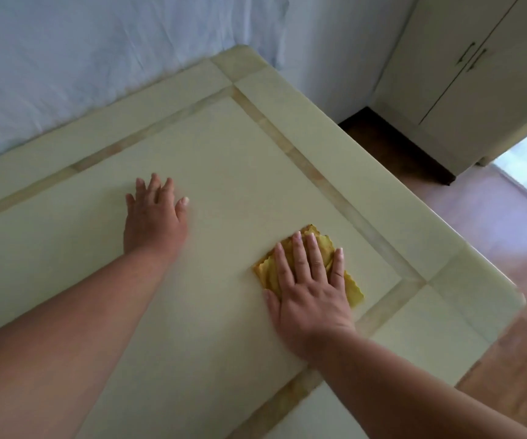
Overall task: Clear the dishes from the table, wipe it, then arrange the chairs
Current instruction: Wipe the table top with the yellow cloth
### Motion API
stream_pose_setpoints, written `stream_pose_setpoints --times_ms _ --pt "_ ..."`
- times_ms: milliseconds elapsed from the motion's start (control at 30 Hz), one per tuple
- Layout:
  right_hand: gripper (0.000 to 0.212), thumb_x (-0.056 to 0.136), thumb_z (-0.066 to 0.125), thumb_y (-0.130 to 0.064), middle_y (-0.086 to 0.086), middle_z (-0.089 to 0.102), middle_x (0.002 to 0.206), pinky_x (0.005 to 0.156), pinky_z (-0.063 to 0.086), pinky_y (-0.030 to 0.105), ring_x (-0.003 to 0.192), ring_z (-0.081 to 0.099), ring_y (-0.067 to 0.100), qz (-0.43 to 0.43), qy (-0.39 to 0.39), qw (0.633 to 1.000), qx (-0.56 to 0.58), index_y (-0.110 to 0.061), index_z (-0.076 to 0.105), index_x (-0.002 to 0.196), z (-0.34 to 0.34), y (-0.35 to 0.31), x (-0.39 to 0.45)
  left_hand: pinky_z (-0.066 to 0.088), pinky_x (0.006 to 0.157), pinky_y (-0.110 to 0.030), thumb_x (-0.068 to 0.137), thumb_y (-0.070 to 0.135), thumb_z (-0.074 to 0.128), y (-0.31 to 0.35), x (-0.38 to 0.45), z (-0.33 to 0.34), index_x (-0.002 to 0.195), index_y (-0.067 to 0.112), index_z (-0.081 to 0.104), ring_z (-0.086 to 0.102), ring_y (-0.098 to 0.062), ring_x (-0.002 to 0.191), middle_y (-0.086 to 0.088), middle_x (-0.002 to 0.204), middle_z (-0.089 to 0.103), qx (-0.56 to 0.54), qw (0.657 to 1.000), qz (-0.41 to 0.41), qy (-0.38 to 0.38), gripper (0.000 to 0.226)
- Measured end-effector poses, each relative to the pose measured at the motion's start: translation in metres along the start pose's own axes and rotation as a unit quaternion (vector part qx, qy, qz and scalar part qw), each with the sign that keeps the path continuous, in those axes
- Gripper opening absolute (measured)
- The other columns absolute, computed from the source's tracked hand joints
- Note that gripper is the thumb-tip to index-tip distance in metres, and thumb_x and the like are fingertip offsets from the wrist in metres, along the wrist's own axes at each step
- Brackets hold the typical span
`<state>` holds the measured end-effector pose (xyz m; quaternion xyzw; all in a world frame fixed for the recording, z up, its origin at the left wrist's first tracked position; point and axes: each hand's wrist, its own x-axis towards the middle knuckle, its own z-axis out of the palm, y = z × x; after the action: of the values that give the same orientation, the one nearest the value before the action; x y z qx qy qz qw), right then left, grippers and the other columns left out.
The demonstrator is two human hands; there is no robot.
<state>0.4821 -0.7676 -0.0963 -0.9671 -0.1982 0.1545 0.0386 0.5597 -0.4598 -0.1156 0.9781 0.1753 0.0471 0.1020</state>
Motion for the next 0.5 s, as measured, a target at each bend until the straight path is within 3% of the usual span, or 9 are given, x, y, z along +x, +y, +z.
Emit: stream_pose_setpoints --times_ms 367,500 --pt "0.081 0.103 0.005 -0.071 0.003 -0.021 0.181 0.126 -0.017 0.067 0.164 -0.028 0.026 -0.015 0.026 1.000 -0.009 -0.032 -0.008 0.173 -0.040 -0.043 0.177 0.008 0.134 -0.054 0.107 0.043 0.039 0.003 0.036 0.007 0.166 0.015 0.036 0.012 -0.034 0.166 -0.014 0.178 0.020 0.022 1.000 -0.019 0.000 0.065" --pt "0.082 0.103 0.009 -0.071 0.003 -0.019 0.181 0.127 -0.014 0.068 0.165 -0.026 0.026 -0.007 0.027 1.000 -0.013 -0.031 -0.007 0.173 -0.055 -0.061 0.229 0.004 0.134 -0.052 0.106 0.052 0.025 0.003 0.039 0.006 0.170 0.021 0.026 0.005 -0.029 0.167 -0.007 0.180 0.013 0.037 0.999 -0.023 -0.032 0.071"
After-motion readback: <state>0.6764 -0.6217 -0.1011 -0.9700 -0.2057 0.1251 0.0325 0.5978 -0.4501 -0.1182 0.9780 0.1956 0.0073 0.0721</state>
